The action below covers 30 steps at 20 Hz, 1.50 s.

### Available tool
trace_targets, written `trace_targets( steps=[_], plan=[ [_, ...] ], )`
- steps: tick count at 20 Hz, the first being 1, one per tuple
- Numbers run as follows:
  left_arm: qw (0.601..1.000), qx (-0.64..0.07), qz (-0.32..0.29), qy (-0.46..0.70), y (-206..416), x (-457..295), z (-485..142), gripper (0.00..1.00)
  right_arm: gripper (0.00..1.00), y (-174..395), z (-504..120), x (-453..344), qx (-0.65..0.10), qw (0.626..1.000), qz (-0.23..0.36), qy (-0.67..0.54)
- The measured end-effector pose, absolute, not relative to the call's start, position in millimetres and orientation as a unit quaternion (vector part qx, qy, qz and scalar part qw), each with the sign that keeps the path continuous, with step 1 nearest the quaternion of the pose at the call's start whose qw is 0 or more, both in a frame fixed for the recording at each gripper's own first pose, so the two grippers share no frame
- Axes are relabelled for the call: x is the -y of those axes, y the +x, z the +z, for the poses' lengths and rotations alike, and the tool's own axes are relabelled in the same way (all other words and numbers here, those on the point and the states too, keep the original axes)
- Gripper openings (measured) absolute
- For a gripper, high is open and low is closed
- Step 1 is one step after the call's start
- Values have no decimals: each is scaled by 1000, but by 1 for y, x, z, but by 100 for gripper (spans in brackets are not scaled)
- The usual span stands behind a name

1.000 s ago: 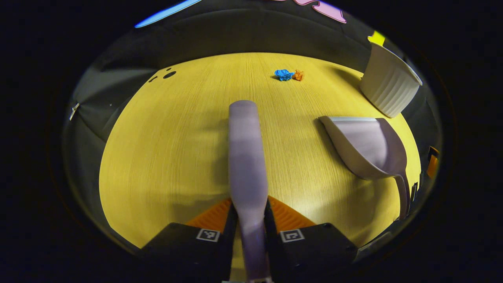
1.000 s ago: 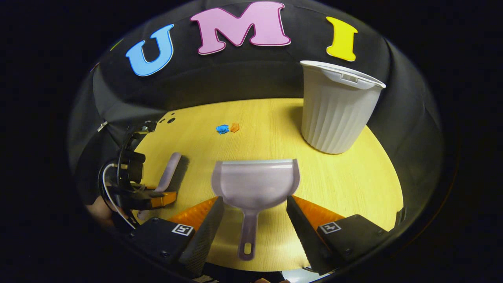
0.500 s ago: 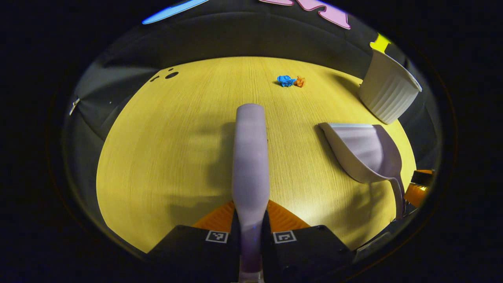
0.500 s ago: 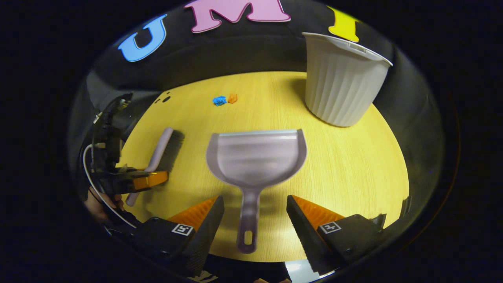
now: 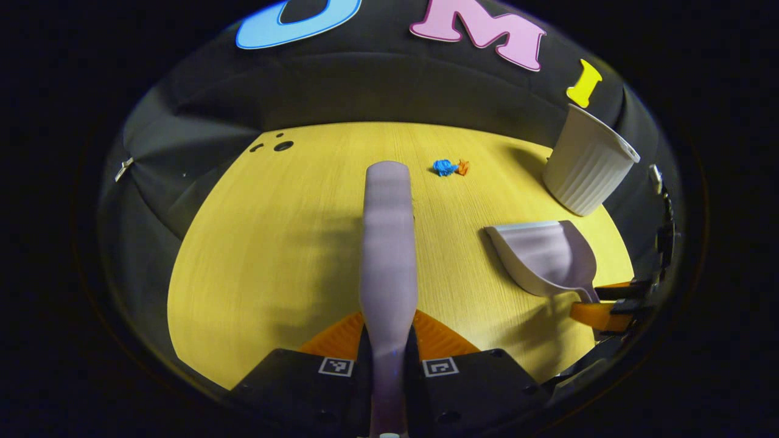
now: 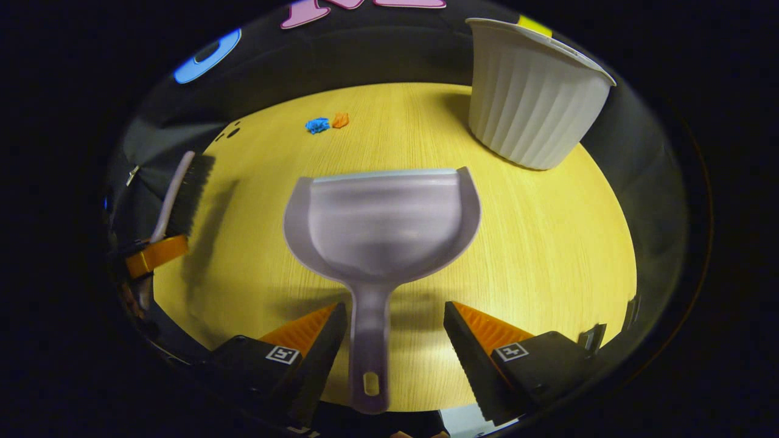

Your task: Pick up the small broom and dustpan from the desktop, sweep the trash into the dustpan with the broom, and then empty the trash into the garbage bin.

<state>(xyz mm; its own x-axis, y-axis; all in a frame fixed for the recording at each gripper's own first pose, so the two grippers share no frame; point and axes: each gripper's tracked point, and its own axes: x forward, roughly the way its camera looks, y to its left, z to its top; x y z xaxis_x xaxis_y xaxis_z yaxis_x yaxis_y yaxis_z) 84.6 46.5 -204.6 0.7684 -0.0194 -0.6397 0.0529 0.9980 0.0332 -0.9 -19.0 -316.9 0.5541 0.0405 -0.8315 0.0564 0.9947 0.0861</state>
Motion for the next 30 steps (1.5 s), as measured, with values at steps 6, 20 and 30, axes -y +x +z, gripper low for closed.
trace_targets(
  steps=[6, 20, 30],
  plan=[
    [948, -319, -4, 17, 95, -56, -180, 27, 98, 8, -337, 15, -494, 867, -13, 61],
    [945, -326, 8, 12, 125, -57, -189, 27, 40, 29, -340, 21, -492, 870, 14, 11],
    [940, -338, -17, 32, 192, -39, -196, 27, 37, 35, -323, 49, -470, 881, 53, -28]
  ],
)
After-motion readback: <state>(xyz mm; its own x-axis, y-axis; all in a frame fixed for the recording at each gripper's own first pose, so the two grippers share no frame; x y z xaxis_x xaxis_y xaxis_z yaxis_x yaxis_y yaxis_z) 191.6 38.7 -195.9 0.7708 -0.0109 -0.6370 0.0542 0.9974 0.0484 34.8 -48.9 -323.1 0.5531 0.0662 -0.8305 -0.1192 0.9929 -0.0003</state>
